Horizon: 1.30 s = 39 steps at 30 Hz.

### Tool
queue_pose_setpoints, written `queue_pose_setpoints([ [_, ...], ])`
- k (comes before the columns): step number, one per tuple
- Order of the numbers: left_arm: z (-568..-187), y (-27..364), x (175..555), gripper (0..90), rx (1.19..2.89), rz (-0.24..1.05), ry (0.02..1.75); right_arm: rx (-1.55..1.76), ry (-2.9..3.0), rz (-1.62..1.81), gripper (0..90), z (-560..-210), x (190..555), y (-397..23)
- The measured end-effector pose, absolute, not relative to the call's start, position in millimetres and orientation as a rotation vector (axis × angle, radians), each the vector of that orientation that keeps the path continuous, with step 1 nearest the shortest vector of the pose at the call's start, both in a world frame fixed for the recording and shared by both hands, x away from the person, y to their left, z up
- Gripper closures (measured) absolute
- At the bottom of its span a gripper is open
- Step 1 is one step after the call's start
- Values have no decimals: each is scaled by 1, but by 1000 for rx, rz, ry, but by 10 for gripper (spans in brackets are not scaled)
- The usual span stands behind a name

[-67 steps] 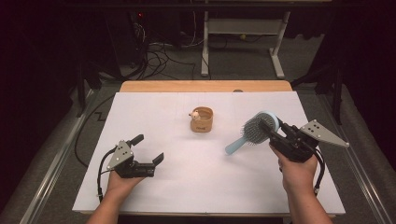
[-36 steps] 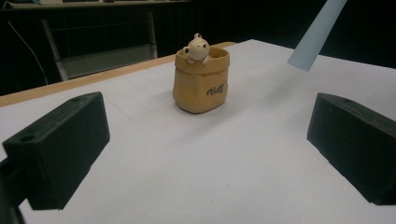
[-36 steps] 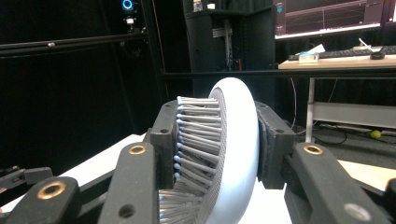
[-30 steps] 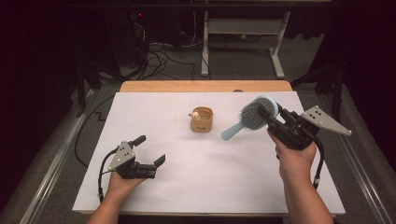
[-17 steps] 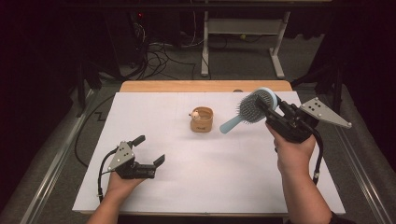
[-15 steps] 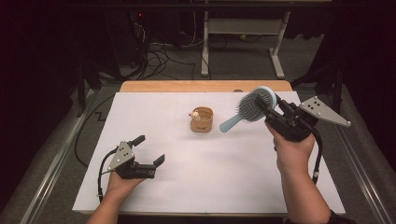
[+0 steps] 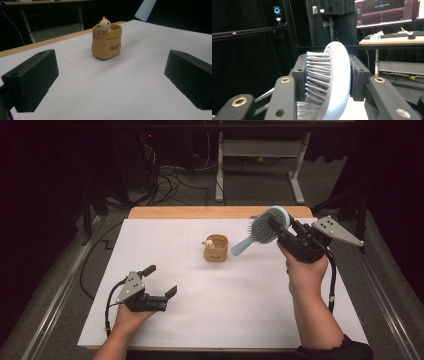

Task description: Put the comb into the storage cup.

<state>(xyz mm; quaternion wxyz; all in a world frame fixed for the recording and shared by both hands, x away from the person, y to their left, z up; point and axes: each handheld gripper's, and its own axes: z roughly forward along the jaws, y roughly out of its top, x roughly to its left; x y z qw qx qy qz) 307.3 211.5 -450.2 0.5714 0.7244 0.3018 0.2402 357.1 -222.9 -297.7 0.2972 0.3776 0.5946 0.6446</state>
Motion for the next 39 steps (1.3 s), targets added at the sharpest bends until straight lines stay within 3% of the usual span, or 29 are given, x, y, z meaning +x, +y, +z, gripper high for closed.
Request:
queue_pose_setpoints([
  [39, -452, 210, 308, 0, 1726, 574, 692, 1046, 1583, 1711, 599, -291, 403, -184],
])
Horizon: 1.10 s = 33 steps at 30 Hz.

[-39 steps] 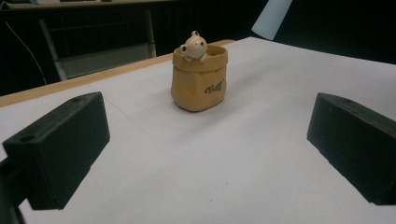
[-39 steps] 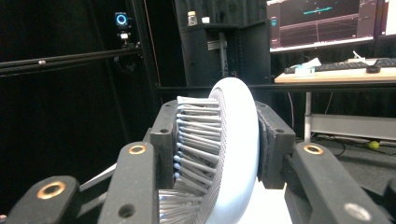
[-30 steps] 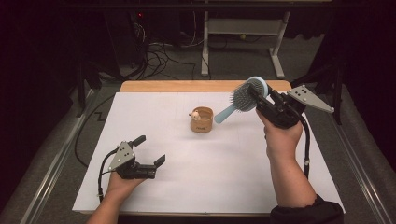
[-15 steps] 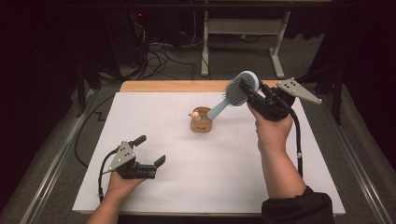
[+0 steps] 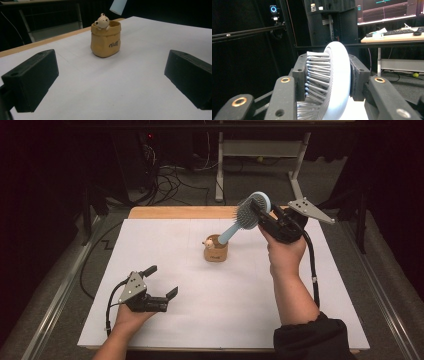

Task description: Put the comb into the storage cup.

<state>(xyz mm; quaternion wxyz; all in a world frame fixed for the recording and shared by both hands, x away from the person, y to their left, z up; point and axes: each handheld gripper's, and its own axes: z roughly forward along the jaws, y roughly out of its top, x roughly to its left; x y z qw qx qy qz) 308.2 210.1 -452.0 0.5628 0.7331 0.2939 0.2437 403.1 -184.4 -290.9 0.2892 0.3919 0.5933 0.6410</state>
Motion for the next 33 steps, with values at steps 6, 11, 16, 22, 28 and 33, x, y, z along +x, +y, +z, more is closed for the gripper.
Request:
queue_pose_setpoints([
  [6, -452, 210, 308, 0, 1725, 572, 691, 1052, 1578, 1700, 598, -291, 409, -182],
  [11, -452, 210, 308, 0, 1724, 570, 687, 1065, 1573, 1700, 599, -292, 414, -180],
  [16, -452, 211, 309, 0, 1725, 570, 687, 1072, 1589, 1687, 598, -296, 419, -176],
  [22, -452, 211, 309, 0, 1723, 567, 688, 1082, 1595, 1674, 598, -302, 426, -171],
  [28, -453, 211, 309, 0, 1726, 562, 692, 1102, 1609, 1660, 598, -310, 434, -166],
  [33, -453, 212, 309, 0, 1727, 559, 696, 1109, 1623, 1656, 598, -315, 438, -163],
])
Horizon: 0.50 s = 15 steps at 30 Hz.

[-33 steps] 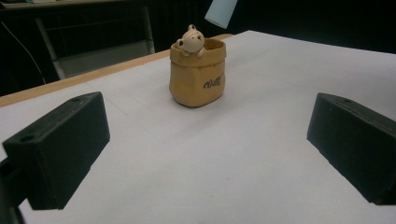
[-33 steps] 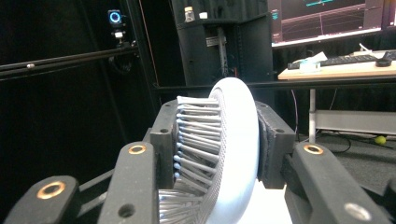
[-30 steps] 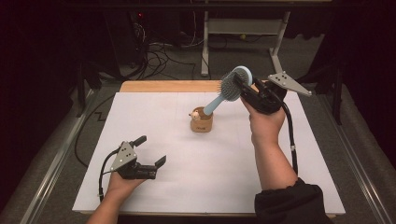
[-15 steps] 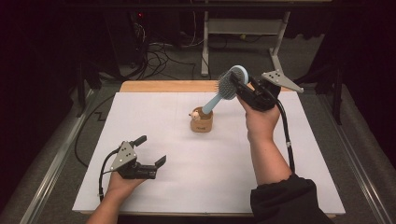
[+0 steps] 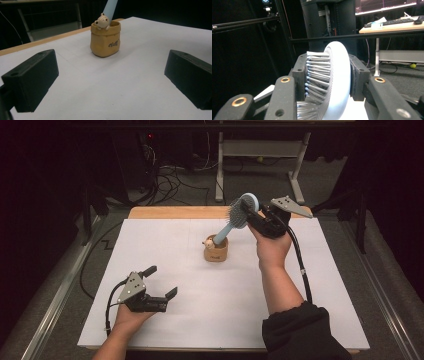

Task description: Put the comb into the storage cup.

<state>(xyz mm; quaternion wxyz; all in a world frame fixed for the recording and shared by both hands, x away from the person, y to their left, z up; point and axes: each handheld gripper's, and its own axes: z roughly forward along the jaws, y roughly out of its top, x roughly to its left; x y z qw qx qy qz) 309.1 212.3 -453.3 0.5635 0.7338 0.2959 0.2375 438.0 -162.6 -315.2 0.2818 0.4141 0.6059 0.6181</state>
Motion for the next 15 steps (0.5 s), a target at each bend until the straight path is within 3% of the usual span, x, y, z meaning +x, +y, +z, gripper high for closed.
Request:
queue_pose_setpoints([
  [15, -454, 212, 310, 0, 1724, 557, 696, 1113, 1648, 1627, 597, -329, 445, -150],
])
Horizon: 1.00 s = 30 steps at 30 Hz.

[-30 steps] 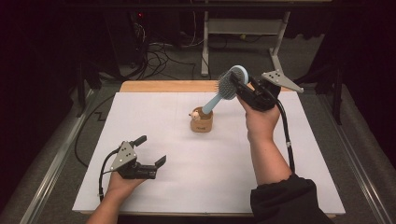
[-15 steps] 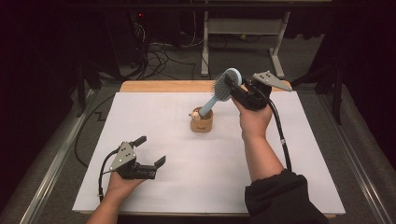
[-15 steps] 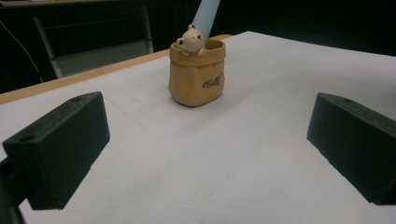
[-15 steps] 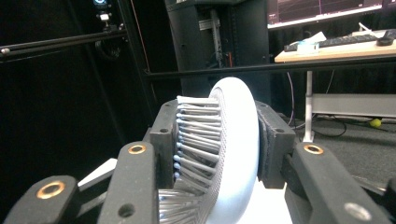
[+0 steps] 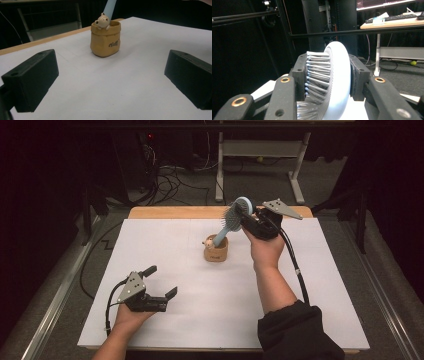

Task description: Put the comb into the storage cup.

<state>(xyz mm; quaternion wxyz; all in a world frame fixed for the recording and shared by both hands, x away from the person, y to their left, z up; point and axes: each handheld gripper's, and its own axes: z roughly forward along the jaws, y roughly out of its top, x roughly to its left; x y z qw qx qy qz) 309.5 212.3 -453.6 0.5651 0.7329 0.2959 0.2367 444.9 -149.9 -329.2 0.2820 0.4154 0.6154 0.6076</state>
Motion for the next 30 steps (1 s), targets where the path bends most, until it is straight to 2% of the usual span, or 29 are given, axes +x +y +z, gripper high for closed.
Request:
queue_pose_setpoints([
  [30, -453, 213, 310, 0, 1712, 552, 703, 1150, 1682, 1592, 594, -350, 457, -135],
])
